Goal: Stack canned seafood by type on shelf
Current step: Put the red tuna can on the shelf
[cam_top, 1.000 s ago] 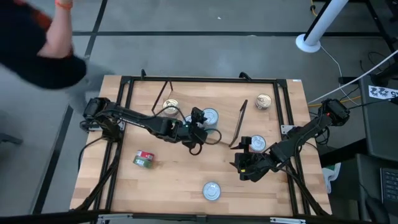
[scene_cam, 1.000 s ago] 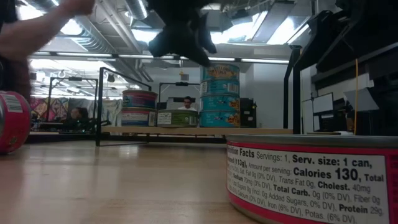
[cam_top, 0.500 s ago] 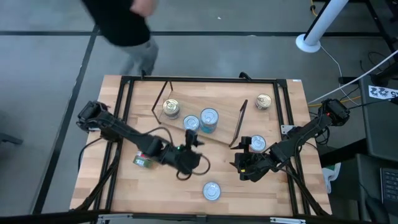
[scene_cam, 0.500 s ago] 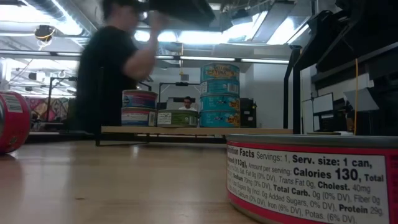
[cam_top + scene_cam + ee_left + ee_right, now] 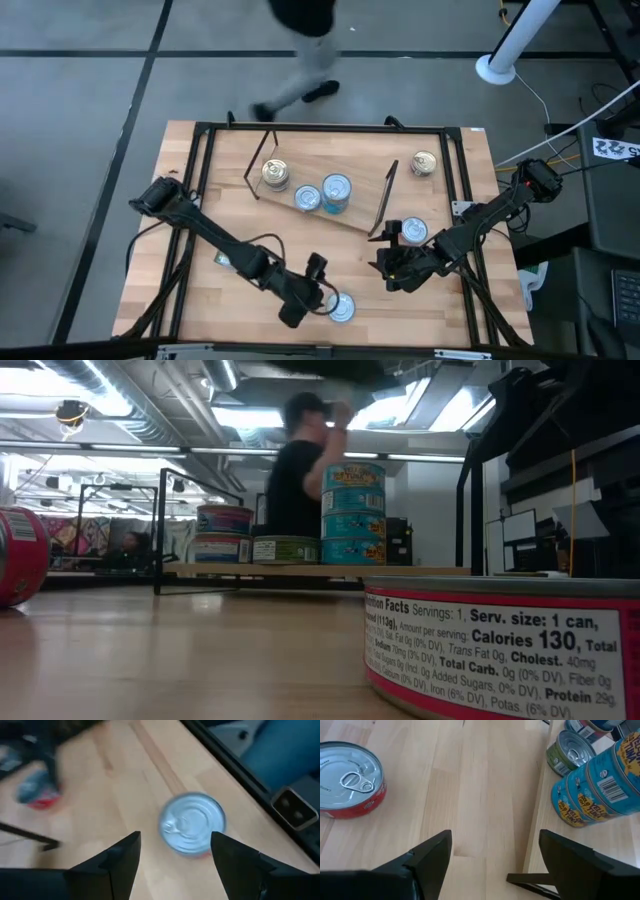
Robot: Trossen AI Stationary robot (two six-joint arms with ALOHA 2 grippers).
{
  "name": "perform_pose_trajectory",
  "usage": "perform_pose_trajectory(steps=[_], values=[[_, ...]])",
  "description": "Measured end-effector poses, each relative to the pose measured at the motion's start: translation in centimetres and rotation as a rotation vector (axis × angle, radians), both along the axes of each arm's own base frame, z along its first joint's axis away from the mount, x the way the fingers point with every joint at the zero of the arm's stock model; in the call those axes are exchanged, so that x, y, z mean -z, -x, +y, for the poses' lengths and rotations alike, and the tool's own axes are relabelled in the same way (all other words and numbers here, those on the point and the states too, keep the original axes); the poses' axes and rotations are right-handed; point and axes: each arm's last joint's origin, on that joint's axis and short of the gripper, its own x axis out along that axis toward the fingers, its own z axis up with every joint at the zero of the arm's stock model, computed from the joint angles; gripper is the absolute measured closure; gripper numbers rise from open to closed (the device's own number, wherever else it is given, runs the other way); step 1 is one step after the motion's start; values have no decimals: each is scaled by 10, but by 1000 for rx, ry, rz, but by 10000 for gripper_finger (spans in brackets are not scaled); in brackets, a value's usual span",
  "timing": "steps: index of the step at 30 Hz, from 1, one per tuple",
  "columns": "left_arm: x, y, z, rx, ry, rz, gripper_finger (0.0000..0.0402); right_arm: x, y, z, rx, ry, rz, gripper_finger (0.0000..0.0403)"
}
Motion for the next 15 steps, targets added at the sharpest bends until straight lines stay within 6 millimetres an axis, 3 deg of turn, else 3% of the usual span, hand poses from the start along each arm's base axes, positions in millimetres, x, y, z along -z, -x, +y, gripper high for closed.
perform_pose_trajectory(steps=[8,15], values=[[38,-11,-8,195,-169,23,164,0,0,0,0,0,0,103],[53,-19,-3,322,-261,27,182,0,0,0,0,2,2,103]])
